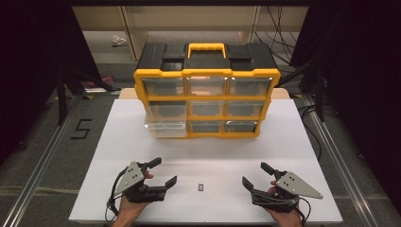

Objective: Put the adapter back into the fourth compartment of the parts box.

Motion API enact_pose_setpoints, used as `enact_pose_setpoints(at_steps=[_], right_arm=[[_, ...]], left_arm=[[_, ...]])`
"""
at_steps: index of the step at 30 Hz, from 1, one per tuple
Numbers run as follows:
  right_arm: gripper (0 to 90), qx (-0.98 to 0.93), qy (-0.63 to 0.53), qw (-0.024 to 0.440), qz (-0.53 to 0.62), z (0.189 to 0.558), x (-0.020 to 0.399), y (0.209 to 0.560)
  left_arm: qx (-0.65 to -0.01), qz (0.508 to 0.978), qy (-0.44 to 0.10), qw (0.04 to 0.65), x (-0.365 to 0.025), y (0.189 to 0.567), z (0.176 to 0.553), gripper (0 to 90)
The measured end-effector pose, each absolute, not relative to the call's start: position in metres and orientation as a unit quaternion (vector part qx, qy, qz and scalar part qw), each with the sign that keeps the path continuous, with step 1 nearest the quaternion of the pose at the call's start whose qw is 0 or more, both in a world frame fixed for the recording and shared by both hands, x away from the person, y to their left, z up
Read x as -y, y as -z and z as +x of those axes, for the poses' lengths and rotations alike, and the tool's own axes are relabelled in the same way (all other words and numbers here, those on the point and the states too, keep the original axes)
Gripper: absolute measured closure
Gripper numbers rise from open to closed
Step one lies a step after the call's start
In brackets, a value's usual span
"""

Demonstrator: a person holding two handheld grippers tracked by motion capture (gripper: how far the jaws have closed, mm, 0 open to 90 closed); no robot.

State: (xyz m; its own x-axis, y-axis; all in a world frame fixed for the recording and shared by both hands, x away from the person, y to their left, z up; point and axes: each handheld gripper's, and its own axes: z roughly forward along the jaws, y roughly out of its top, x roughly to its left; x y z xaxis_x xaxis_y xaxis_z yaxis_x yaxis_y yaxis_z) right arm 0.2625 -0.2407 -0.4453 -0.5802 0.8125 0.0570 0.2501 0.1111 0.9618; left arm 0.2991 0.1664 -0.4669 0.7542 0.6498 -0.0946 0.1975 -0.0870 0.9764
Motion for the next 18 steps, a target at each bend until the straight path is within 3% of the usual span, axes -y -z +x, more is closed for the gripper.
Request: enact_pose_setpoints(at_steps=[18], right_arm=[[21.4, -0.726, -0.525, 0.253, 0.364, 0.265, 0.230, 0.442]], left_arm=[[-0.294, 0.715, -0.188, 0.605, -0.166, 0.466, 0.298, 16.3]])
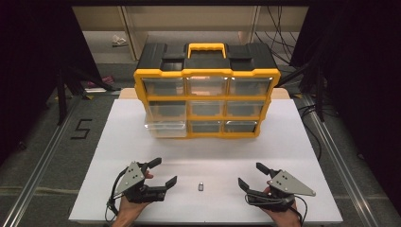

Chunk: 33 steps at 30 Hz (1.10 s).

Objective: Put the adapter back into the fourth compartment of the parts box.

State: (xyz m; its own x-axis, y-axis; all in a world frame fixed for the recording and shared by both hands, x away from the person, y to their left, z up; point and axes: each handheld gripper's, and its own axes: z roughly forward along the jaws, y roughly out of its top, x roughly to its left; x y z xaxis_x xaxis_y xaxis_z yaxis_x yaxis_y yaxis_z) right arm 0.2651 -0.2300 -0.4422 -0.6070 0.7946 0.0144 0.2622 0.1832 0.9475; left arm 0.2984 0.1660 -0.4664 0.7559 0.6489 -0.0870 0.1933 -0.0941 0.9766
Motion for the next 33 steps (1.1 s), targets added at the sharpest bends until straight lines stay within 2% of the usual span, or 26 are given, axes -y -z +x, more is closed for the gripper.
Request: enact_pose_setpoints(at_steps=[33], right_arm=[[24.5, -0.819, -0.427, 0.198, 0.328, 0.296, 0.178, 0.428]], left_arm=[[-0.289, 0.717, -0.188, 0.605, -0.166, 0.466, 0.298, 17.0]])
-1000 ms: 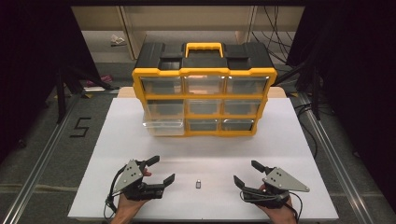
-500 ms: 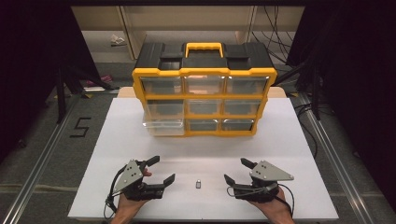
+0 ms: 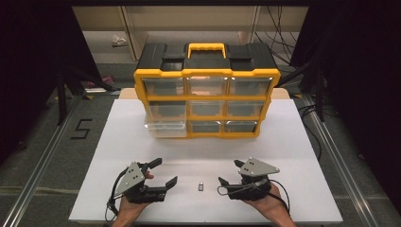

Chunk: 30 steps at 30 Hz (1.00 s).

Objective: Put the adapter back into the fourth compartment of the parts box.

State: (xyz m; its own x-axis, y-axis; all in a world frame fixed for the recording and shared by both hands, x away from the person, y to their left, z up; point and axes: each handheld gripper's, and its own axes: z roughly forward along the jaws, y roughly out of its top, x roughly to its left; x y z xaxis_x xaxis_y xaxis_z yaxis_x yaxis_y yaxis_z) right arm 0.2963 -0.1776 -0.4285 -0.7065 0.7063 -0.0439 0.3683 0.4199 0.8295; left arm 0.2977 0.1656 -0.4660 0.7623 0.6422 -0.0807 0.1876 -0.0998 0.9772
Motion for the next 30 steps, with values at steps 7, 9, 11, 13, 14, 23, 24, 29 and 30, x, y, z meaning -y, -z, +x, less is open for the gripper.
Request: enact_pose_setpoints(at_steps=[7, 9, 11, 13, 14, 23, 24, 29, 30], right_arm=[[24.5, -0.829, -0.413, 0.191, 0.325, 0.302, 0.168, 0.428], [24.6, -0.833, -0.410, 0.189, 0.321, 0.304, 0.165, 0.428], [24.6, -0.835, -0.406, 0.188, 0.319, 0.305, 0.161, 0.427], [24.6, -0.839, -0.402, 0.186, 0.315, 0.307, 0.157, 0.427], [24.7, -0.841, -0.400, 0.186, 0.313, 0.308, 0.155, 0.427], [25.0, -0.854, -0.379, 0.176, 0.308, 0.314, 0.141, 0.428], [25.1, -0.856, -0.377, 0.175, 0.307, 0.314, 0.140, 0.429], [25.2, -0.864, -0.365, 0.172, 0.303, 0.317, 0.133, 0.431], [25.3, -0.865, -0.363, 0.172, 0.302, 0.318, 0.133, 0.431]], left_arm=[[-0.290, 0.716, -0.187, 0.607, -0.166, 0.466, 0.298, 17.0], [-0.289, 0.717, -0.188, 0.607, -0.166, 0.466, 0.298, 17.0], [-0.289, 0.716, -0.188, 0.607, -0.166, 0.466, 0.297, 17.1], [-0.289, 0.716, -0.188, 0.607, -0.166, 0.466, 0.297, 17.1], [-0.289, 0.716, -0.188, 0.607, -0.166, 0.466, 0.297, 17.1], [-0.288, 0.716, -0.188, 0.607, -0.166, 0.466, 0.297, 17.2], [-0.288, 0.716, -0.188, 0.607, -0.166, 0.465, 0.297, 17.2], [-0.287, 0.716, -0.188, 0.607, -0.166, 0.465, 0.297, 17.2], [-0.287, 0.716, -0.188, 0.608, -0.166, 0.465, 0.297, 17.2]])
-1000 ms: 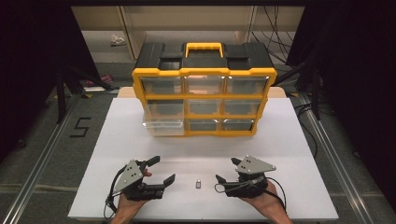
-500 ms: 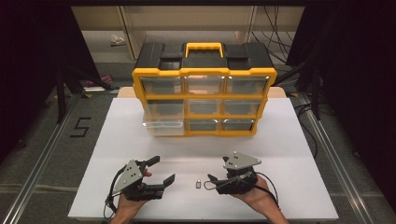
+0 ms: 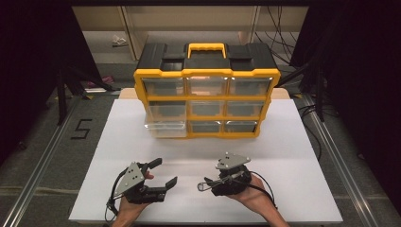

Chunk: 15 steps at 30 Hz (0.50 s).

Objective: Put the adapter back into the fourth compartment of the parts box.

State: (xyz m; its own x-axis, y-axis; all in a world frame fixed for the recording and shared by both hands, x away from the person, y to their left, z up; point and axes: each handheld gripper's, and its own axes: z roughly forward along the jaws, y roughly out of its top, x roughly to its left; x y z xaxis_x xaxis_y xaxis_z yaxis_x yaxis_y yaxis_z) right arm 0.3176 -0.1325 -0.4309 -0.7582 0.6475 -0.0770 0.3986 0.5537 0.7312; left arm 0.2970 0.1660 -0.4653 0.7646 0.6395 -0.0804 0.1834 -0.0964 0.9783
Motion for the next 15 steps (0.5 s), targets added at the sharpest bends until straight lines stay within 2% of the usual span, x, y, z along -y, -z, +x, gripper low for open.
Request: enact_pose_setpoints(at_steps=[15], right_arm=[[25.5, -0.882, -0.334, 0.155, 0.295, 0.327, 0.119, 0.438]], left_arm=[[-0.286, 0.716, -0.189, 0.608, -0.166, 0.465, 0.297, 17.2]])
